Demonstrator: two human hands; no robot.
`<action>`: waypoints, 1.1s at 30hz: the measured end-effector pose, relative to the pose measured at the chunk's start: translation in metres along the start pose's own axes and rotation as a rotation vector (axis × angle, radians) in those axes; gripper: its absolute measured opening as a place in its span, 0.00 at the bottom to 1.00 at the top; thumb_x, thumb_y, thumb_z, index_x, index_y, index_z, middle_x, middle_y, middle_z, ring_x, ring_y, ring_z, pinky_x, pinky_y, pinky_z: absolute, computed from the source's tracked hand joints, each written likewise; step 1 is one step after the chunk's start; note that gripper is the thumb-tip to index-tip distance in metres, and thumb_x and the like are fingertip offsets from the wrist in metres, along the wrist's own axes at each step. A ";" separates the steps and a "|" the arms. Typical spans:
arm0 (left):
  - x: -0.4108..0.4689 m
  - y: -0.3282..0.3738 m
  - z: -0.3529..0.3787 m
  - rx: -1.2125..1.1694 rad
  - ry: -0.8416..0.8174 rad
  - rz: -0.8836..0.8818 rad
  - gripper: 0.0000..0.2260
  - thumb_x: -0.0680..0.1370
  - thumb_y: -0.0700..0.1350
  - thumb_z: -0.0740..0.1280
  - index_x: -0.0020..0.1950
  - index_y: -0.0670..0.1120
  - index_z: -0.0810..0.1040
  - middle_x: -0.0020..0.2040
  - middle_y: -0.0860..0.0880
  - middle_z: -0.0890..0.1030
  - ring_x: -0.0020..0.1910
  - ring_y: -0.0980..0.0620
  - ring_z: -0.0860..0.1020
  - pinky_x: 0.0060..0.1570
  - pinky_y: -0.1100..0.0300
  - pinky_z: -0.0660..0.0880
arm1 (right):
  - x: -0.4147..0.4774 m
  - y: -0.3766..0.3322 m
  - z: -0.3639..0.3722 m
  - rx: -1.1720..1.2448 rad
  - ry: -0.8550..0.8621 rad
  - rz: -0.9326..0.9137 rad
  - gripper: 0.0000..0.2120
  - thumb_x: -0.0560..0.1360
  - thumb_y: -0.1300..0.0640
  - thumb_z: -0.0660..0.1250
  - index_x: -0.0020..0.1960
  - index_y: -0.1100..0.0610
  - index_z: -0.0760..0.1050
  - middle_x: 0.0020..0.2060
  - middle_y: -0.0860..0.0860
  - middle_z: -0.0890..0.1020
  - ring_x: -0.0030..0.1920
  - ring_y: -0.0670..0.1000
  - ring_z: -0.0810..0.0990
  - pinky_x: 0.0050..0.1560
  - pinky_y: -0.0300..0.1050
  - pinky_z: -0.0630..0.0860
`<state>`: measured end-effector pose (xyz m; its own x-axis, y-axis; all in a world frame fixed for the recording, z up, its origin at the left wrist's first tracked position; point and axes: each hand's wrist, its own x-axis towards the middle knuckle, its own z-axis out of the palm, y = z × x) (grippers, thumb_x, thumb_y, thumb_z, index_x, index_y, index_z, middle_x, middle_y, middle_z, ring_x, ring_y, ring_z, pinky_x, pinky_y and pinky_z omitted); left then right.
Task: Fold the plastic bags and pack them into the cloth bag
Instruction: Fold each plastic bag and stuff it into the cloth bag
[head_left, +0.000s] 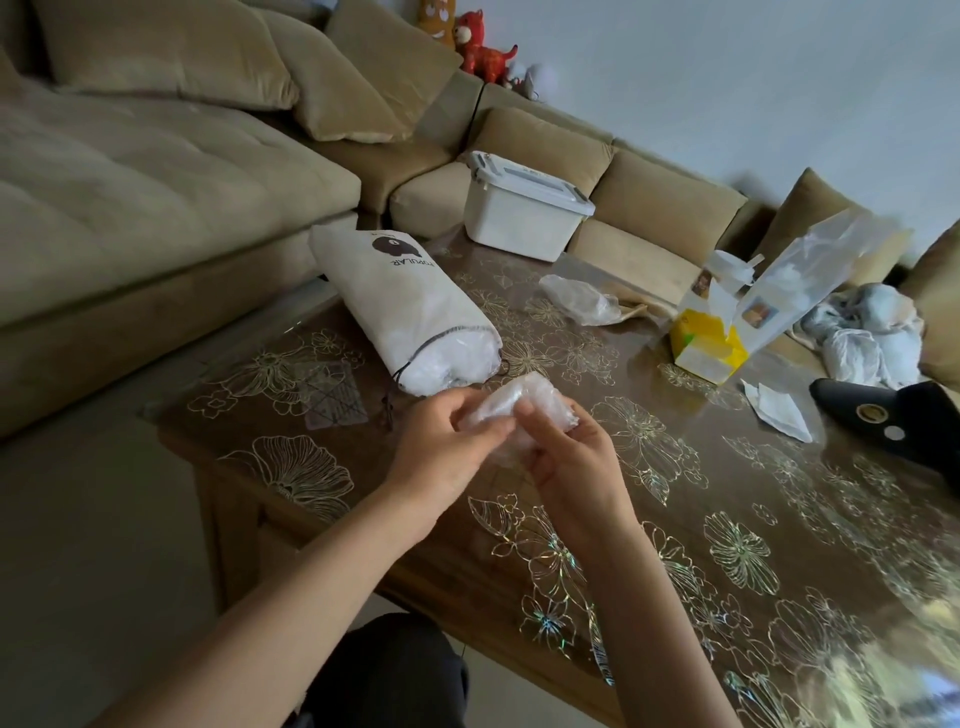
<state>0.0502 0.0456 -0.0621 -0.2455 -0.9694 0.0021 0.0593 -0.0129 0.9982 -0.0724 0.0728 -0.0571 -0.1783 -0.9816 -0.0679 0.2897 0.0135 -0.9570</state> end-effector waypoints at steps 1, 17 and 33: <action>0.003 -0.001 -0.003 -0.031 0.021 -0.029 0.04 0.74 0.42 0.71 0.47 0.49 0.79 0.46 0.48 0.83 0.49 0.51 0.81 0.50 0.58 0.77 | 0.002 -0.001 0.001 0.053 -0.035 0.035 0.18 0.73 0.61 0.67 0.59 0.69 0.71 0.44 0.64 0.81 0.39 0.58 0.83 0.38 0.52 0.81; 0.042 -0.024 -0.022 0.999 0.384 0.338 0.14 0.76 0.35 0.64 0.62 0.40 0.77 0.64 0.42 0.73 0.61 0.42 0.72 0.56 0.50 0.72 | 0.079 0.014 0.030 0.065 0.128 0.326 0.07 0.73 0.67 0.68 0.50 0.61 0.74 0.38 0.55 0.79 0.29 0.47 0.78 0.28 0.37 0.75; 0.036 -0.030 -0.023 0.982 0.369 0.449 0.24 0.72 0.43 0.49 0.61 0.38 0.77 0.52 0.41 0.80 0.47 0.39 0.74 0.49 0.54 0.67 | 0.119 0.027 0.082 -0.143 0.353 0.252 0.17 0.78 0.60 0.61 0.65 0.62 0.68 0.61 0.58 0.76 0.36 0.45 0.72 0.25 0.26 0.69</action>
<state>0.0617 0.0059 -0.0939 -0.0846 -0.8530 0.5150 -0.7525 0.3935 0.5281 -0.0088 -0.0590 -0.0677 -0.4352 -0.8198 -0.3721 0.2367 0.2946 -0.9258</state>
